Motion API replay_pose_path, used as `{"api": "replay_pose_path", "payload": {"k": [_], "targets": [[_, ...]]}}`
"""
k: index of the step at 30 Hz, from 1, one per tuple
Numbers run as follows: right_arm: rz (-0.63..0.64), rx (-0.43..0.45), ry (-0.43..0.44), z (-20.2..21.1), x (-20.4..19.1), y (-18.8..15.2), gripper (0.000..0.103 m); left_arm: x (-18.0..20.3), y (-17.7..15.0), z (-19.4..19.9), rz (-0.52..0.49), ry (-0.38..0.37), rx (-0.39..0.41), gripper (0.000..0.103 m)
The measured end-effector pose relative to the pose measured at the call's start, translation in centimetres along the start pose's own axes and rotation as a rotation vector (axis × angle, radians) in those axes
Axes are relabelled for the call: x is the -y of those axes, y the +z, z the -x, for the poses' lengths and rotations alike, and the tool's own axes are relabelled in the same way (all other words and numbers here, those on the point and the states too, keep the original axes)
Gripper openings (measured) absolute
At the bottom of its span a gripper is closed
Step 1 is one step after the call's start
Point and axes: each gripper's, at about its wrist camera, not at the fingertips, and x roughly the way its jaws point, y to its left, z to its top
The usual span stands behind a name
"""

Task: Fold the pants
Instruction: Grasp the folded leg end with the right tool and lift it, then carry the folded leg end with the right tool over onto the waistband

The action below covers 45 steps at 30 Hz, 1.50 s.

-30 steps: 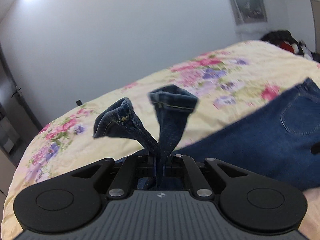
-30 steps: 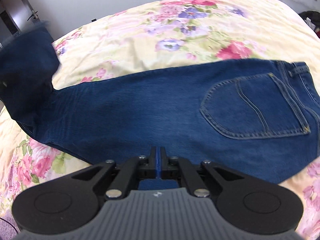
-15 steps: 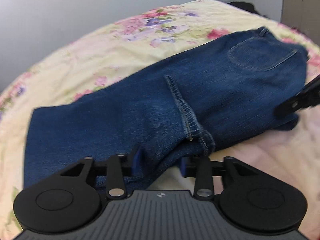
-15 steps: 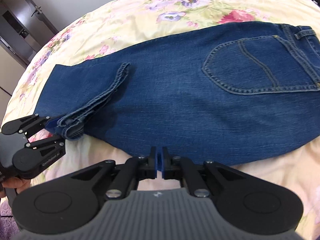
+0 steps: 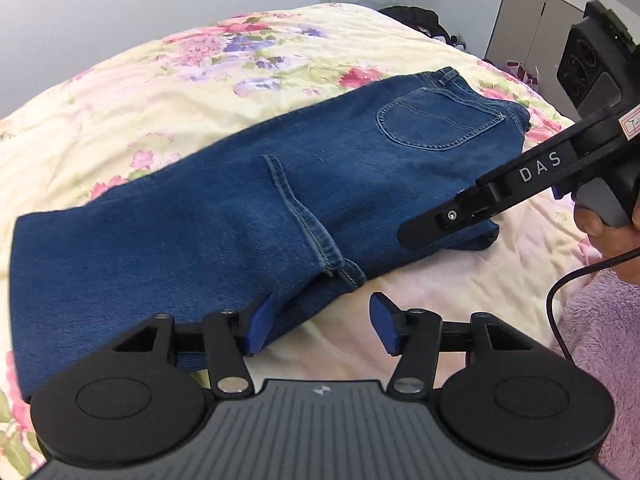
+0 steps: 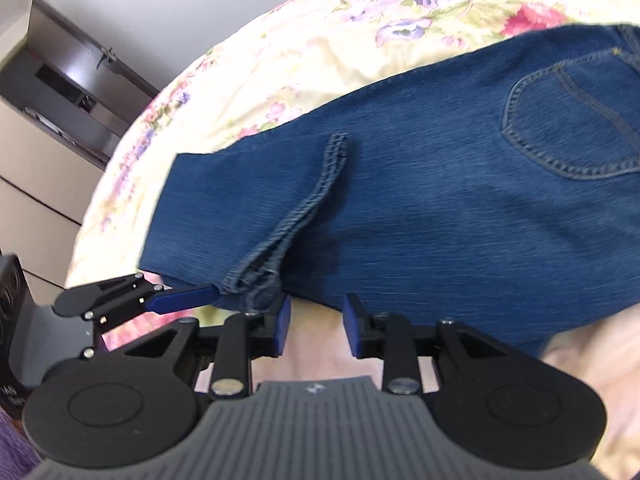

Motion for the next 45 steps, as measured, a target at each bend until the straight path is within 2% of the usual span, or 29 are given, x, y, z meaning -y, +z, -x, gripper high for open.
{"api": "replay_pose_path", "payload": {"k": [4,10,17,22,23,24,28,34,39,42,45], "targets": [[-0.145,-0.009,0.083,-0.6,0.2,-0.2,0.046,-1.4,0.4,1.4,-0.018,0.055,0.0,0.064],[-0.44,-0.044,0.209,-3.5,1.1,-1.6,0.058,-4.1,1.1,2.4,-0.049,0.221,-0.03,0.064],[-0.745,-0.037,0.293,-7.1,2.3,-3.1,0.056,-7.2,0.3,3.5,0.018,0.27,-0.009,0.064],[-0.825,-0.011,0.308,-7.6,2.6,-3.2,0.034,-8.4,-0.5,3.5,0.043,0.293,-0.014,0.064],[-0.822,-0.011,0.308,-7.6,2.5,-3.0,0.033,-8.5,-0.7,3.5,0.047,0.303,-0.02,0.064],[-0.812,-0.004,0.303,-7.4,2.4,-2.8,0.024,-8.7,-0.9,3.7,0.046,0.316,-0.023,0.064],[-0.687,0.062,0.242,-5.7,0.5,-0.9,0.013,-9.2,-1.1,4.6,0.047,0.363,-0.019,0.064],[-0.353,0.142,0.108,-2.2,-6.1,4.7,0.01,-10.1,-1.1,6.6,0.112,0.46,-0.004,0.064],[-0.069,0.23,-0.016,1.8,-13.0,10.4,0.01,-10.5,-0.6,8.4,0.169,0.486,0.025,0.064],[0.083,0.308,-0.062,5.8,-16.3,13.5,0.01,-10.4,-0.1,8.9,0.185,0.491,0.04,0.064],[0.25,0.395,-0.127,11.9,-17.3,14.7,0.01,-10.2,0.5,8.9,0.201,0.477,0.05,0.064]]}}
